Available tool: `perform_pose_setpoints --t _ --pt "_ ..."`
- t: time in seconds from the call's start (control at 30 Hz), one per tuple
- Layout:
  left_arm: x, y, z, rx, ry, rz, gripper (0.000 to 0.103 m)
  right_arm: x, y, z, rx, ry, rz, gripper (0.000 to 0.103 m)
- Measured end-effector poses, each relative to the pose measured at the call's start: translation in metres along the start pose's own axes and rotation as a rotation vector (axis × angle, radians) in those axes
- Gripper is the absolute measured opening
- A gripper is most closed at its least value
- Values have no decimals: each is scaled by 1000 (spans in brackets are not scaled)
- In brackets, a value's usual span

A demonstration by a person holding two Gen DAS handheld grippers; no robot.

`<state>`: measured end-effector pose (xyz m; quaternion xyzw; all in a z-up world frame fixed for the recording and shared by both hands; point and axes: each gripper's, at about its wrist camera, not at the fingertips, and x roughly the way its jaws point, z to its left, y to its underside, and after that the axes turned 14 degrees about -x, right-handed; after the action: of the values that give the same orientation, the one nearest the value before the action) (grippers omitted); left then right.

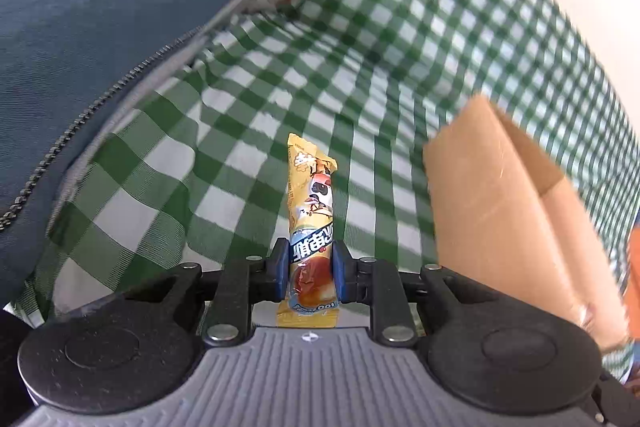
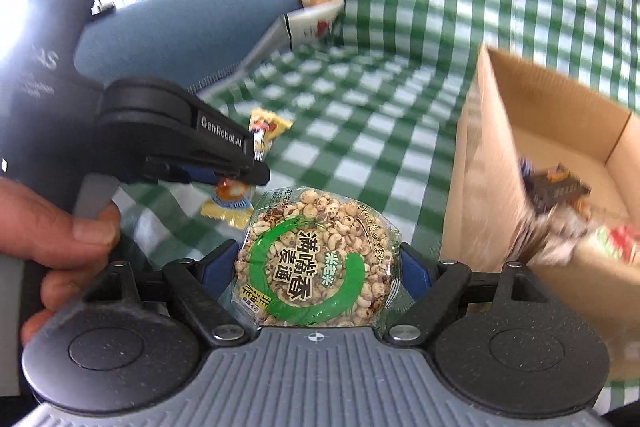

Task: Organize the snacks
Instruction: 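Lift and carry the candy stick and grain cake over the box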

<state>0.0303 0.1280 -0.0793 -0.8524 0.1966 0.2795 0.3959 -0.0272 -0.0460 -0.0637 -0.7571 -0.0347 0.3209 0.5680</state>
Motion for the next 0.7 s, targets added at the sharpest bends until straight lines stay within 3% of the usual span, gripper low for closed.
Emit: perform_pose_setpoints --t 0.27,0.43,0.7 --pt "-24 -18 5 -116 42 -38 24 -37 -15 -11 3 67 -196 84" --pt "-34 -24 -12 -86 47 -46 24 -58 -19 -36 94 146 -311 84" --pt "-28 -30 -81 -16 119 -41 24 -72 -9 -104 328 321 -381 85"
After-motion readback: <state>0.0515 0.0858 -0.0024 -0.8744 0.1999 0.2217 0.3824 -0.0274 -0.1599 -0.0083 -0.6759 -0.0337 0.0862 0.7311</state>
